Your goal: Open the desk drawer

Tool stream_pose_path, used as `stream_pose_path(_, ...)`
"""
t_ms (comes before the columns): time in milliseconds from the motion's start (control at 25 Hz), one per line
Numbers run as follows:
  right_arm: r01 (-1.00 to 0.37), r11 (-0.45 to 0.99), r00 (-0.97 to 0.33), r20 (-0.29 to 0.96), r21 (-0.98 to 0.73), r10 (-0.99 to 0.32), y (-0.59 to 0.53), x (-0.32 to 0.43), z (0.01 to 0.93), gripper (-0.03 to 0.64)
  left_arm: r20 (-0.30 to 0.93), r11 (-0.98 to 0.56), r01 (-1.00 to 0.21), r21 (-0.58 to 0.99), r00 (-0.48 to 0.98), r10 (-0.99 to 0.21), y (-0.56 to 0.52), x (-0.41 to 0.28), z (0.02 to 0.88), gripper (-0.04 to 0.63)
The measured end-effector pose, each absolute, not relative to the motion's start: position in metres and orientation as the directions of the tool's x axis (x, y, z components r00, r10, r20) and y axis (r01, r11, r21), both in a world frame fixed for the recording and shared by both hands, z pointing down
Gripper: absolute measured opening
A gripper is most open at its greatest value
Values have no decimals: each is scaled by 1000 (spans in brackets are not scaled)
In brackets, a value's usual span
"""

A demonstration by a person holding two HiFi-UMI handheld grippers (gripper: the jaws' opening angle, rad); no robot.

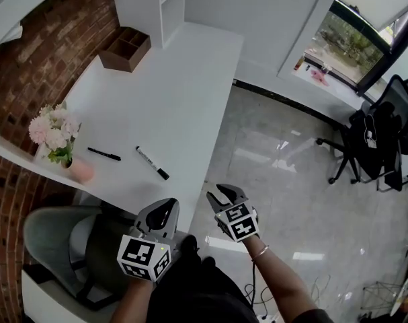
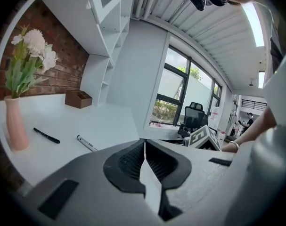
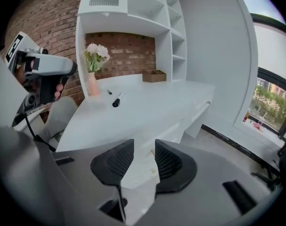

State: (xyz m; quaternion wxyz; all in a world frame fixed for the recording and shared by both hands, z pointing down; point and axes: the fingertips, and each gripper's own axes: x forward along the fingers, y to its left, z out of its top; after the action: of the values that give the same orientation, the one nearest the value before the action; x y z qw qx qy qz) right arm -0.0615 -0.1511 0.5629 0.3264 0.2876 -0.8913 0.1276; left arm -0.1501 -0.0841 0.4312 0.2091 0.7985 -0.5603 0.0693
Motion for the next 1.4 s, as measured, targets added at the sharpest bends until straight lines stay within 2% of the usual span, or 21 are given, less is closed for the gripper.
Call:
stream_pose_path(320, -507, 862, -567, 745, 19, -351, -175, -74, 616, 143, 364, -236, -931, 280, 330, -871, -92, -157, 453, 18)
stream_pose_path(960, -216, 973, -437, 882, 86, -175, -200, -92, 693, 153, 386, -161, -932, 325, 286, -877, -117, -155, 485, 18)
stream_pose_path(1160, -151, 984, -409, 900, 99, -153, -198, -95, 703, 127, 395, -147, -934, 326, 276, -876, -117, -157, 490, 18)
stream_pose_path(1240, -139, 984, -400, 903, 109, -157, -198, -95, 705, 91, 399, -148, -935, 322, 276, -874, -116, -156, 491, 18)
stream_pose_path(1400, -116, 986, -402, 902, 119, -156, -196, -94, 706, 87, 413, -143, -936, 321, 274, -868, -113, -152, 495, 18)
